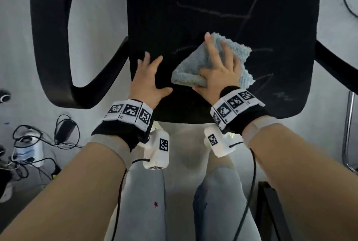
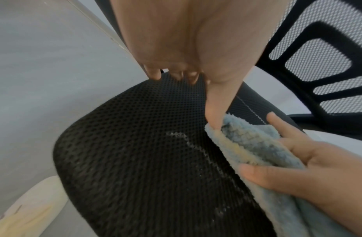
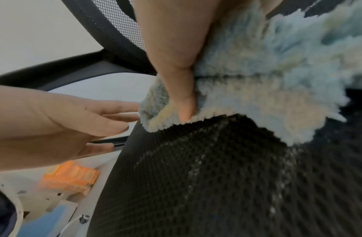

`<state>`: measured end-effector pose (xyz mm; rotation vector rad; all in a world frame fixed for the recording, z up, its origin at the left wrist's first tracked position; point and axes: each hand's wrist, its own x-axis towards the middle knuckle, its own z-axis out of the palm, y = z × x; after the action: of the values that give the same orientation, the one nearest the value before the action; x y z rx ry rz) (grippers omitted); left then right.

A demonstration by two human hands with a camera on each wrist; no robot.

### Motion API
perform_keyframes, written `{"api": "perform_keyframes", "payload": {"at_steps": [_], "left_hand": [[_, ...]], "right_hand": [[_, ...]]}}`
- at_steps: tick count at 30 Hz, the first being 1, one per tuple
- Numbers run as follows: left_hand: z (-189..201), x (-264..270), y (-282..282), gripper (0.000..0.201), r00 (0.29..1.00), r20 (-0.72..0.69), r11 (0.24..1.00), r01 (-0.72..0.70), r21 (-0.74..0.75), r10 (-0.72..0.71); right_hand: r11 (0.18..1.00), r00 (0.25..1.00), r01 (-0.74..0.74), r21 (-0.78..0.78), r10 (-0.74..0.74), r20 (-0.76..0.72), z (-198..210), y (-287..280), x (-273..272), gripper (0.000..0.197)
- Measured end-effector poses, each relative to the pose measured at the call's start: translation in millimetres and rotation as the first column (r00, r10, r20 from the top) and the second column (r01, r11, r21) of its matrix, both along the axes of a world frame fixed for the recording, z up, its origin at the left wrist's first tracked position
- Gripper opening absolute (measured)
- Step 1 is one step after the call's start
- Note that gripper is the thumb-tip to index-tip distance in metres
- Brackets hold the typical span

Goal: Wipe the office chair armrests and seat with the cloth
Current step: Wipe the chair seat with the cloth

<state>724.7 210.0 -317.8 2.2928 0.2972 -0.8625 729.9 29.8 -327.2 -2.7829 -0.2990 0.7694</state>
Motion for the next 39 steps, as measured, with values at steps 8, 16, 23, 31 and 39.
{"api": "perform_keyframes", "payload": {"at_steps": [8, 16, 23, 31, 39], "left_hand": [[-35, 18, -31, 0.14, 0.989, -0.148, 0.966, 0.066, 0.248, -0.03], [-45, 23, -36, 0.121, 0.986, -0.16, 0.973, -0.004, 0.23, 0.042], [-43, 22, -28, 0.105, 0.983, -0.182, 0.977, 0.031, 0.21, 0.008], [-49, 20, -34, 0.1, 0.991, -0.124, 0.957, -0.019, 0.289, 0.057], [-50, 20, -32, 0.104, 0.987, -0.157, 0.954, 0.03, 0.297, 0.017]], "right_hand": [[0.987, 0.98, 0.026, 0.162, -0.057, 0.192, -31, -11, 11, 0.032], [0.949, 0.947, 0.312, -0.04, -0.308, 0.089, -26, 25, 41, 0.046], [0.984, 0.997, 0.08, -0.16, -0.08, 0.005, -22, 6, 62, 0.045], [0.995, 0.992, -0.1, 0.021, 0.101, -0.077, -9, 49, 27, 0.04], [0.936, 0.928, 0.329, -0.125, -0.345, -0.138, -12, 34, 58, 0.044]]}}
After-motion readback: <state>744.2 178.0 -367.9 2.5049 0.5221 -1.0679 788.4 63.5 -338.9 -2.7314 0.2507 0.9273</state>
